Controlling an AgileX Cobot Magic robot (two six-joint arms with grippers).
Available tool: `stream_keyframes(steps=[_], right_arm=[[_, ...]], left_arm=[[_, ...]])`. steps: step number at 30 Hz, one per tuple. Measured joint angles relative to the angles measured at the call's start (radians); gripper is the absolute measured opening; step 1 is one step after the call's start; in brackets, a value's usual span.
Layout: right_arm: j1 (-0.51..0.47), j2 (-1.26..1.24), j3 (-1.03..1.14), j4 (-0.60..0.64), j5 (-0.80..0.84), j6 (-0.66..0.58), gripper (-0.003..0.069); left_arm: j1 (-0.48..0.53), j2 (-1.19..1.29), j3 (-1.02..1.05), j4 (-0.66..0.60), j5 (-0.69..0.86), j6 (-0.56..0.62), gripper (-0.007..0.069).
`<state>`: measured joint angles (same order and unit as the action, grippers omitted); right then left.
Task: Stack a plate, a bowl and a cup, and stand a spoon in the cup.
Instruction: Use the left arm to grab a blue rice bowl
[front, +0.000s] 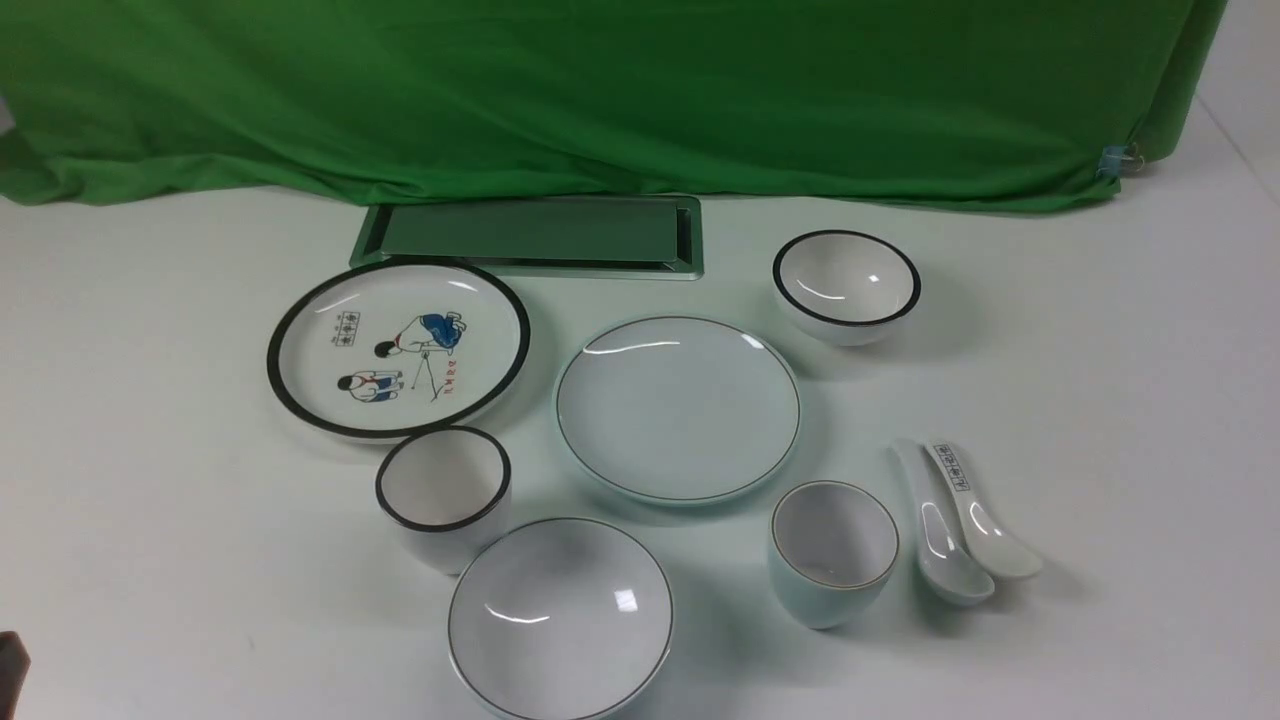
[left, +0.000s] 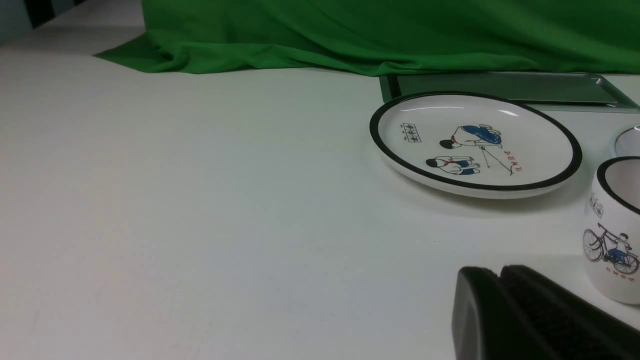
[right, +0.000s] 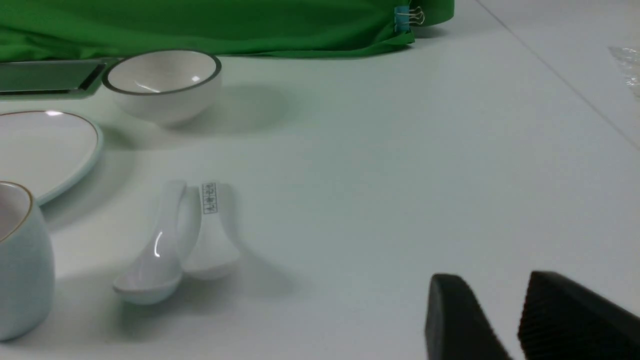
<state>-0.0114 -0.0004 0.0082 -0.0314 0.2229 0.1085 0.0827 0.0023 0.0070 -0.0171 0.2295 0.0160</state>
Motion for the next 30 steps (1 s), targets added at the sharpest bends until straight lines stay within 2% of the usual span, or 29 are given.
stream_keyframes(steps=[4,13,16,17,18,19,22,23,24,25,30], right_arm=[[0.000,0.000,0.000,0.000,-0.001,0.000,0.0242],[0.000,0.000,0.000,0.004,-0.003,0.099,0.0242],[0.000,0.000,0.000,0.005,-0.006,0.128,0.0242],[0.000,0.000,0.000,0.022,-0.014,0.203,0.0242],[0.000,0.000,0.000,0.026,-0.016,0.217,0.0242],[0.000,0.000,0.000,0.083,-0.044,0.382,0.0242],[0.000,0.000,0.000,0.165,-0.089,0.707,0.0242],[0.000,0.000,0.000,0.177,-0.092,0.760,0.0242],[0.000,0.000,0.000,0.188,-0.091,0.844,0.0242],[0.000,0.000,0.000,0.192,-0.086,0.876,0.0242],[0.000,0.000,0.000,0.172,-0.044,0.906,0.0242]], left_arm=[[0.000,0.000,0.000,0.000,0.000,0.000,-0.0007],[0.000,0.000,0.000,0.024,-0.002,0.000,-0.0007],[0.000,0.000,0.000,-0.019,-0.029,-0.016,-0.0007],[0.000,0.000,0.000,-0.159,-0.071,-0.076,-0.0007],[0.000,0.000,0.000,-0.181,-0.076,-0.076,-0.0007],[0.000,0.000,0.000,-0.394,-0.132,-0.209,-0.0007],[0.000,0.000,0.000,-0.661,-0.202,-0.381,-0.0007],[0.000,0.000,0.000,-0.710,-0.215,-0.413,-0.0007],[0.000,0.000,0.000,-0.746,-0.241,-0.443,-0.0007],[0.000,0.000,0.000,-0.750,-0.259,-0.459,-0.0007],[0.000,0.000,0.000,-0.617,-0.280,-0.500,-0.0007]])
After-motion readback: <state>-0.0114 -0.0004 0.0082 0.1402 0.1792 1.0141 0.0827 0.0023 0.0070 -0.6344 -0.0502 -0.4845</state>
